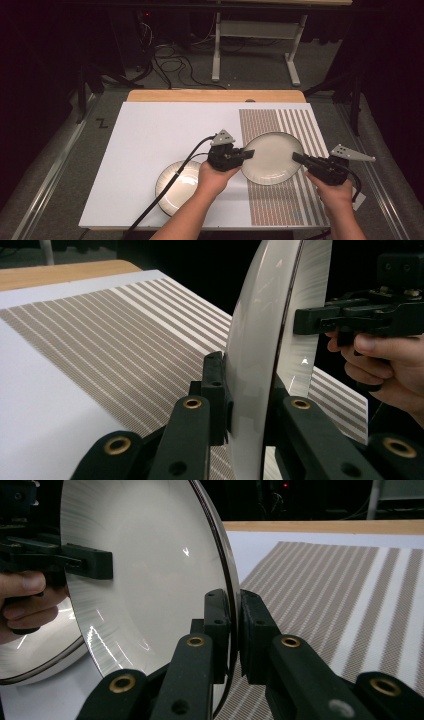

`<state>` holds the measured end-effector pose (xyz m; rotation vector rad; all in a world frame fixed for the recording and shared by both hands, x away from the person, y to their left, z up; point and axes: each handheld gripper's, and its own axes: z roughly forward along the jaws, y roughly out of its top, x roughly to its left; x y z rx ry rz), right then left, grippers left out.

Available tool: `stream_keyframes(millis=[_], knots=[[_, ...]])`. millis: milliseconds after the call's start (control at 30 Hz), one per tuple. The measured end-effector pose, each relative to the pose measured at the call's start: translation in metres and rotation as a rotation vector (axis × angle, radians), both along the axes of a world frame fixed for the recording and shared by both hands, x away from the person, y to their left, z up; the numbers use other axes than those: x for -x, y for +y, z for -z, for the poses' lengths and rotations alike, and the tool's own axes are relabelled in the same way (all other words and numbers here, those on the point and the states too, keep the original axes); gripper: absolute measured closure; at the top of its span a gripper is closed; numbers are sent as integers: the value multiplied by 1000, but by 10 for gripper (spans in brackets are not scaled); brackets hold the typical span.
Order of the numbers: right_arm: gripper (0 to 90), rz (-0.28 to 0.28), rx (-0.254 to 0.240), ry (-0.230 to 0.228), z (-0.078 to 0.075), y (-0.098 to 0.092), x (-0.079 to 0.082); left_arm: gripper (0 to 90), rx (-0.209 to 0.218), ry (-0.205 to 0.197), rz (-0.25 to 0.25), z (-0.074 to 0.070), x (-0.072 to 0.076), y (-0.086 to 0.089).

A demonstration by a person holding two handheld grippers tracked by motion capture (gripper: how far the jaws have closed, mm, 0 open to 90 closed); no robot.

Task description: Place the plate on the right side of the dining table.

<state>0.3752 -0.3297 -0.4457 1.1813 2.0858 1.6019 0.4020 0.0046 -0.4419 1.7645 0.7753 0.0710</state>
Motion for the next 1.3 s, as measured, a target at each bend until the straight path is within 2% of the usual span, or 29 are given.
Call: stream_keyframes(millis=[200, 467, 767, 1000, 1300], knots=[[858, 45, -24, 16, 7, -21, -3, 798, 14, 30, -1, 7, -11, -21], [857, 81, -28, 23, 11, -37, -7, 793, 16, 30, 1, 13, -20, -39], [858, 120, -16, 29, 15, -47, -10, 775, 8, 51, -9, 21, -31, -54], [857, 140, 3, 49, 24, -53, -9, 764, -5, 83, -12, 34, -32, -64], [857, 156, 16, 58, 29, -56, -10, 755, -23, 91, -23, 41, -34, -69]])
